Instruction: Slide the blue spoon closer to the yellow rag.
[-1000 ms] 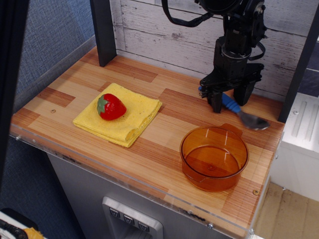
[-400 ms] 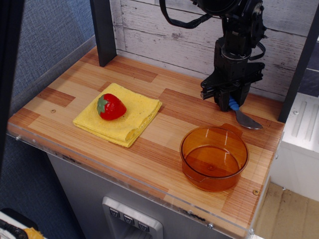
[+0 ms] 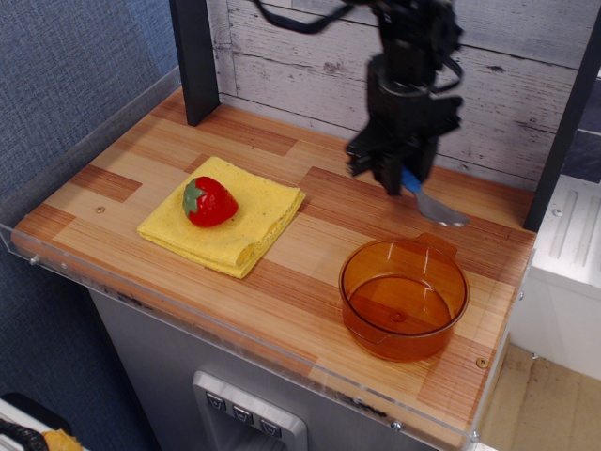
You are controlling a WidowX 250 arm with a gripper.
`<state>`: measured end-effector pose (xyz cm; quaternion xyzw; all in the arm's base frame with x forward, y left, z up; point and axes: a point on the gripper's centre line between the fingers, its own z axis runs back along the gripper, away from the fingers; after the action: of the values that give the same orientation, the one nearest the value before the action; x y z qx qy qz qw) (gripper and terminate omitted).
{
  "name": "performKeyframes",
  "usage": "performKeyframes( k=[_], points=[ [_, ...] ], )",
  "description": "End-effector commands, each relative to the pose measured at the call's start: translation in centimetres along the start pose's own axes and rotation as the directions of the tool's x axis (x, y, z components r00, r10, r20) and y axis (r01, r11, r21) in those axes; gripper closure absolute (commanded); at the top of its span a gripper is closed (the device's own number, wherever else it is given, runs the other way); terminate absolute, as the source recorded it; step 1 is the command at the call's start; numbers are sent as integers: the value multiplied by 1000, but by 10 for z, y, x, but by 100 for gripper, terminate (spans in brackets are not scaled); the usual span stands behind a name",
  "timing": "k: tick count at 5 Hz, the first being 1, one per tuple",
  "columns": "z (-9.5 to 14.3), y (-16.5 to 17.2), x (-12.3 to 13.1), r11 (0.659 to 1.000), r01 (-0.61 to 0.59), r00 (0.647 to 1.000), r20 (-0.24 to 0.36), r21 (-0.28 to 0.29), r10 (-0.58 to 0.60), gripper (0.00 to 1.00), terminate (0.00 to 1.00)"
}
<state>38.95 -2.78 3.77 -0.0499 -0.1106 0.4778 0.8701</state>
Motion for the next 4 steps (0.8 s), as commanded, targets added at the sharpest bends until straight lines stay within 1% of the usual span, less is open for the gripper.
performKeyframes(
  k=[1,2,3,4],
  points=[
    [30,30,44,987,-156,985,65,-48,159,100,0],
    [30,44,57,981,-190,977,89,-40,193,100,0],
    [24,51,73,975,-216,970,99,-49,220,100,0],
    [14,51,84,969,-245,963,111,-28,247,100,0]
  ],
)
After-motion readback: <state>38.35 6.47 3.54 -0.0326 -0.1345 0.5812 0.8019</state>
